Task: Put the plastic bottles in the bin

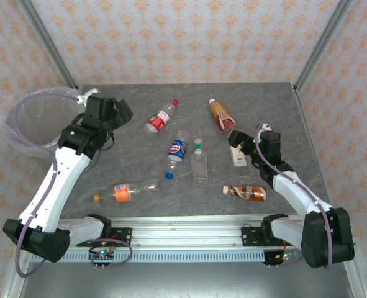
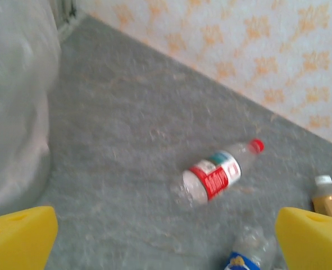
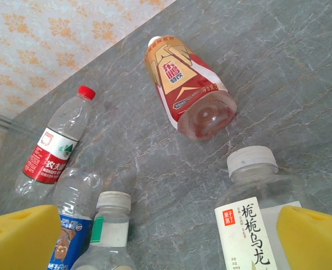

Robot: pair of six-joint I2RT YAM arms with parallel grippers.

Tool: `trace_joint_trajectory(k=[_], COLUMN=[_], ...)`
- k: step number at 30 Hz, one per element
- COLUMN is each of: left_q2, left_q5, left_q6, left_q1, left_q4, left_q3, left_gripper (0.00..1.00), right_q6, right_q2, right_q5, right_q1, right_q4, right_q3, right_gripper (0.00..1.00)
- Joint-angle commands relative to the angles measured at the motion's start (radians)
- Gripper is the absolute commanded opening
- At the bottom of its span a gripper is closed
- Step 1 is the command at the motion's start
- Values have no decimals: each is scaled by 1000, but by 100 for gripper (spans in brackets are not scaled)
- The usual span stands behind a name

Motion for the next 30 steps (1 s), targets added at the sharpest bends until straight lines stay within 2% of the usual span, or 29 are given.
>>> trace_joint_trajectory(k=[1, 3, 5, 7, 13, 17, 20, 27, 29, 30], left_q2=[-71, -122, -169, -205, -240, -207, -223, -121, -98, -92], left_q5=[61, 110, 104, 82, 112, 238, 359, 450, 520, 557], left_q6=[-275, -410, -500, -571, -752, -867, -953, -997, -1026, -1064], left_q1=[-25, -35, -41, -49, -87, -85, -87, -87, -87, -87], left_q4=[-75, -70, -106, -174, -464, -566, -475, -441, -341, -288], left_q3=[-124, -217, -259, -272, -231, -237, -288, -349, -411, -450], left_gripper=[100, 100, 100, 100, 100, 100, 100, 100, 100, 100], right_q6=[4, 7, 9, 9, 0, 1, 5, 1, -11, -36], right_q2=[-36, -46, -48, -46, -54, -57, -75, -179, -221, -234], right_q5=[-8, 0, 4, 7, 4, 2, 1, 40, -2, -66], right_q1=[7, 7, 7, 7, 7, 7, 7, 7, 7, 7], right_q4=[7, 12, 24, 29, 2, 7, 20, -3, -8, -25], right_q3=[17, 9, -3, -7, -9, -26, -48, -96, -108, -105], right_gripper=[99, 99, 99, 99, 99, 99, 99, 99, 99, 99])
